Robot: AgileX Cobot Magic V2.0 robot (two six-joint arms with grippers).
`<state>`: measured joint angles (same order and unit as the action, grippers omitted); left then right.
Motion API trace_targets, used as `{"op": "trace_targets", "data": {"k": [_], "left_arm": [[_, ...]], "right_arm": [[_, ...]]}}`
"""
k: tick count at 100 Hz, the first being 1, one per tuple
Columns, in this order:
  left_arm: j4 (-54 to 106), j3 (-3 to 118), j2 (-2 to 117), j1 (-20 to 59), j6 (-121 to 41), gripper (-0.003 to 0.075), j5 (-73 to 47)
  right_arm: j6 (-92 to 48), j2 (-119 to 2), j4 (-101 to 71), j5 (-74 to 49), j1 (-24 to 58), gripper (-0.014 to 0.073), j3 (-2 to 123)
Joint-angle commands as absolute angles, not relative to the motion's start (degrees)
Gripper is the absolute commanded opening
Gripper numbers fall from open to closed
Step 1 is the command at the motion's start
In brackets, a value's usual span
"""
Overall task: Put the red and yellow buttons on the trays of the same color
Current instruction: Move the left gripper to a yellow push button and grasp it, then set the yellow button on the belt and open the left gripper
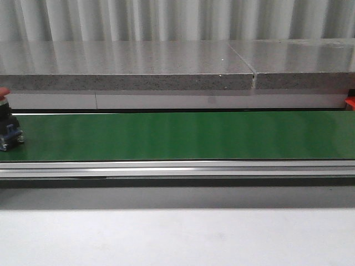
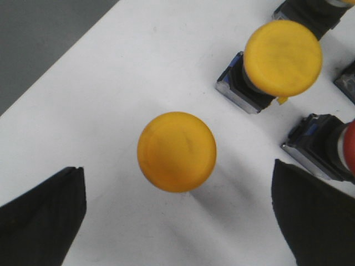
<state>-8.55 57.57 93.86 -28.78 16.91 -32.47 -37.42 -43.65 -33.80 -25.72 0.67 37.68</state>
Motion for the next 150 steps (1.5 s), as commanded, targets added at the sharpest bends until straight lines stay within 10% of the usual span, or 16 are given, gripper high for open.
{"op": "trace_targets", "data": {"k": [1, 42, 76, 150], "left_arm": [[-10.1, 60.2, 93.7, -29.1, 17.5, 0.0639, -29.6], [-10.9, 65.1, 99.0, -29.4, 17.0, 0.0601, -30.5], [-11.3, 65.1, 98.8, -29.4, 17.0, -0.0022, -33.1], [-7.2, 65.1, 78.2, -18.9, 13.9, -0.0021, -36.9]], "right_arm": [[-37.7, -43.1, -34.4, -23.0, 0.7, -0.0068, 39.2], [-37.7, -43.1, -34.4, -23.0, 0.7, -0.0068, 39.2], [-37.7, -43.1, -34.4, -23.0, 0.7, -0.0068, 39.2], [-37.7, -43.1, -34.4, -23.1, 0.7, -0.0068, 39.2]]}}
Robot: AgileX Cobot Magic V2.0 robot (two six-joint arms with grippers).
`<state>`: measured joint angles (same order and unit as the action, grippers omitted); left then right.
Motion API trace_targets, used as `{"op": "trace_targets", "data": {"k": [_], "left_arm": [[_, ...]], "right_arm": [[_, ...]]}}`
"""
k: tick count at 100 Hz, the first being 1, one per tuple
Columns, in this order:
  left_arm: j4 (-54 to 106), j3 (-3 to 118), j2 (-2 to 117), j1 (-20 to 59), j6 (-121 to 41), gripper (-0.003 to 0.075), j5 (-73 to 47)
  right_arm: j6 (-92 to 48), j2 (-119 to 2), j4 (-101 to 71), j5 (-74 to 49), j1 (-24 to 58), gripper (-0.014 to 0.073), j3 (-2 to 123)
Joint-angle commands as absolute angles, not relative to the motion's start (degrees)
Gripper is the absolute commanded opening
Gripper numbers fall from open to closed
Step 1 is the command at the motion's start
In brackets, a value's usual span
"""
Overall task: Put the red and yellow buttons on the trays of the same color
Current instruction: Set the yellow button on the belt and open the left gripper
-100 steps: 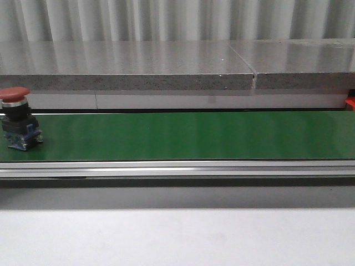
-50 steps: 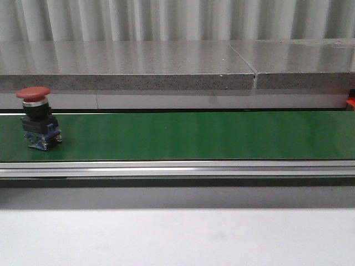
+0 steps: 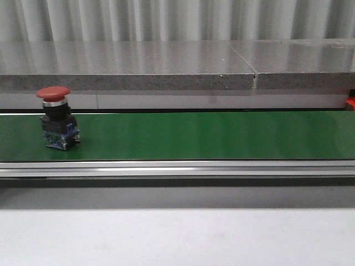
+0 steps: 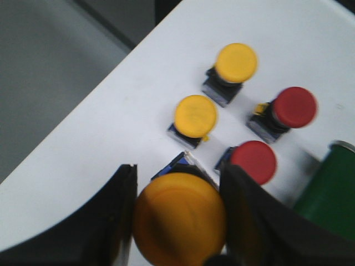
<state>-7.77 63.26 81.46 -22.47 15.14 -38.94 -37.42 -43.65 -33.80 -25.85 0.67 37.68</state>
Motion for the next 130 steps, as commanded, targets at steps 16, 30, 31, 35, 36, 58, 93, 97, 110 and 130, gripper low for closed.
{"op": "trace_targets", "data": {"k": [16, 30, 31, 35, 36, 58, 93, 97, 110, 130], "left_arm": [[-5.8, 66.5, 78.0, -10.5, 10.4, -0.0021, -38.7], [-5.8, 67.2, 79.0, -5.5, 9.7, -0.0021, -38.9], [-5.8, 67.3, 79.2, -5.4, 9.7, -0.0021, -38.9], [-5.9, 67.3, 79.7, -4.7, 9.7, -0.0021, -39.0], [-5.9, 67.3, 80.1, -4.5, 9.7, -0.0021, -39.0], [-5.8, 67.3, 84.3, -4.0, 9.7, -0.0021, -39.3], [-5.8, 67.3, 87.4, -4.0, 9.7, 0.0008, -41.3], [-5.8, 67.3, 87.6, -4.0, 9.6, 0.0045, -41.4], [-5.8, 67.3, 87.8, -4.0, 9.4, 0.0275, -41.5], [0.5, 67.9, 87.6, -3.9, 3.3, 0.0678, -40.8]], "right_arm": [[-37.7, -43.1, -34.4, -23.2, 0.7, -0.0068, 39.2], [-37.7, -43.1, -34.4, -23.2, 0.7, -0.0068, 39.2], [-37.7, -43.1, -34.4, -23.2, 0.7, -0.0068, 39.2], [-37.7, -43.1, -34.4, -23.2, 0.7, -0.0068, 39.2], [-37.7, -43.1, -34.4, -23.2, 0.7, -0.0068, 39.2], [-37.7, -43.1, -34.4, -23.2, 0.7, -0.0068, 39.2], [-37.7, -43.1, -34.4, -23.2, 0.7, -0.0068, 39.2], [-37.7, -43.1, -34.4, -23.2, 0.7, -0.0068, 39.2], [-37.7, -43.1, -34.4, -23.2, 0.7, -0.0068, 39.2], [-37.7, -43.1, -34.4, -23.2, 0.7, -0.0068, 39.2]]}}
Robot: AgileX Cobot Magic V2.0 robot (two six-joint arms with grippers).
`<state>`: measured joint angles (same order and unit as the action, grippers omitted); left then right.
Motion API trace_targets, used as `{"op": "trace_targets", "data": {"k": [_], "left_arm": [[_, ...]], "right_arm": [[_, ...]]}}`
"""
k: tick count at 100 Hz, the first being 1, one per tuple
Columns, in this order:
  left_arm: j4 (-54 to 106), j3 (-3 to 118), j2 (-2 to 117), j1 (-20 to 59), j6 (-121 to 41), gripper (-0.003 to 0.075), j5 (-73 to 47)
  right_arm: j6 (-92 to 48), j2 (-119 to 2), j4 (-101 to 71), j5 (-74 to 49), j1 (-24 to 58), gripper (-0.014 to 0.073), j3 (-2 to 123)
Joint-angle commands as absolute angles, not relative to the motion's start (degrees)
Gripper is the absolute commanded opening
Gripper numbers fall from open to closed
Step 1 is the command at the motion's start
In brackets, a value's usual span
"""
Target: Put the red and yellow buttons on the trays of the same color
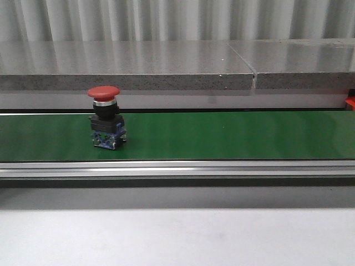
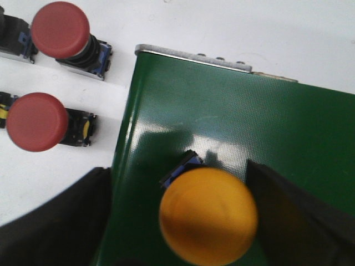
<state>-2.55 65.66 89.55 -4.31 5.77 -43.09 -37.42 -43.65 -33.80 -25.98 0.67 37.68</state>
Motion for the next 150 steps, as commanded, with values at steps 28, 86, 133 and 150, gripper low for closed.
{"op": "trace_targets", "data": {"k": [28, 86, 133, 150], "left_arm": [[1.5, 71.3, 83.3, 0.0, 0.5, 0.0652, -39.6], [1.5, 52.7, 50.4, 4.3, 0.5, 0.0617, -27.3], [1.5, 30.3, 23.4, 4.3, 0.5, 0.0438, -25.2], [1.5, 28.3, 19.6, 4.3, 0.5, 0.0085, -25.7]], "right_arm": [[-37.7, -43.1, -34.4, -23.2, 0.7, -0.0068, 39.2], [-37.7, -43.1, -34.4, -23.2, 0.7, -0.0068, 39.2], [-37.7, -43.1, -34.4, -23.2, 0.7, -0.0068, 39.2], [-37.7, -43.1, -34.4, -23.2, 0.7, -0.0068, 39.2]]}}
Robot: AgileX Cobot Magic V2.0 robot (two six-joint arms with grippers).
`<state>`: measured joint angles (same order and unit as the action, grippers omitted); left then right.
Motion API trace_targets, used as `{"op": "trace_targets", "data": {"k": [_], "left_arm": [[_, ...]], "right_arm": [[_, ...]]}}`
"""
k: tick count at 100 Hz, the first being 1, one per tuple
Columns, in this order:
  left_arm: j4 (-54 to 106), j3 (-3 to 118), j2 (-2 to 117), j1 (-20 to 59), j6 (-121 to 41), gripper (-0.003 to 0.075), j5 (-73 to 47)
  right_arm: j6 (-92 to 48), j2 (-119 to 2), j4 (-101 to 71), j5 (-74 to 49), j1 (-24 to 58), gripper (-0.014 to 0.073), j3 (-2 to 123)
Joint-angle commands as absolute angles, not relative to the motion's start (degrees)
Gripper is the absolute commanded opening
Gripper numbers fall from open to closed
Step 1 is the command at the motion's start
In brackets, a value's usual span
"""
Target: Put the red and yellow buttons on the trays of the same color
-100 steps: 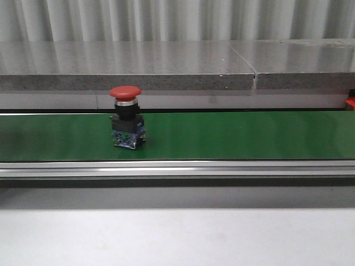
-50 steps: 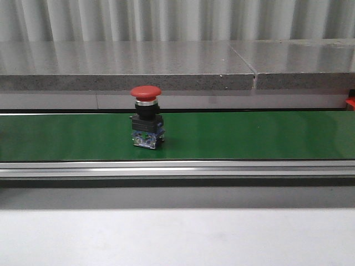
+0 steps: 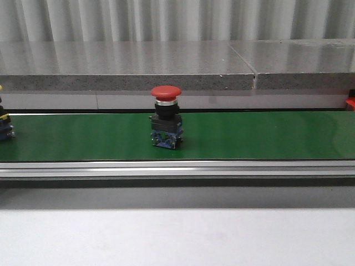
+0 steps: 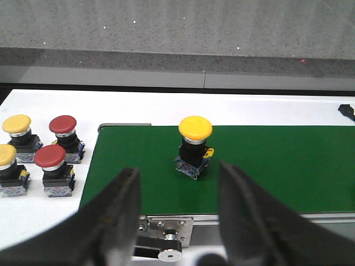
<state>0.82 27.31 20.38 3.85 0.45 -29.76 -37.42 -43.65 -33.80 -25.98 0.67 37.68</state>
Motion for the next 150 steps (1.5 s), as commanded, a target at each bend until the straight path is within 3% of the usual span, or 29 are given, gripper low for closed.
{"op": "trace_targets", "data": {"k": [1, 5, 83, 95, 112, 117, 150], "left_arm": [[1.5, 28.3, 19.4, 4.3, 0.5, 0.0055, -25.7], [1.5, 28.3, 19.5, 4.3, 0.5, -0.0024, -25.7], [1.5, 28.3, 19.5, 4.3, 0.5, -0.0021, -25.7], [1.5, 28.3, 19.5, 4.3, 0.5, -0.0021, -25.7], [1.5, 28.3, 19.5, 4.3, 0.5, -0.0021, -25.7], [1.5, 28.3, 19.5, 4.3, 0.5, -0.0021, -25.7], [1.5, 28.3, 19.5, 4.3, 0.5, -0.0021, -25.7]], "right_arm": [[-37.7, -43.1, -34.4, -23.2, 0.7, -0.0068, 39.2], [-37.7, -43.1, -34.4, -23.2, 0.7, -0.0068, 39.2], [-37.7, -43.2, -35.7, -26.6, 0.7, -0.0051, 39.2], [-37.7, -43.2, -36.3, -28.3, 0.7, 0.0107, 39.2], [-37.7, -43.2, -38.7, -29.6, 0.7, 0.0584, 39.2], [-37.7, -43.2, -40.6, -29.7, 0.7, 0.0672, 39.2], [-41.5, -47.9, -44.4, -32.9, 0.7, 0.0634, 40.8]]}}
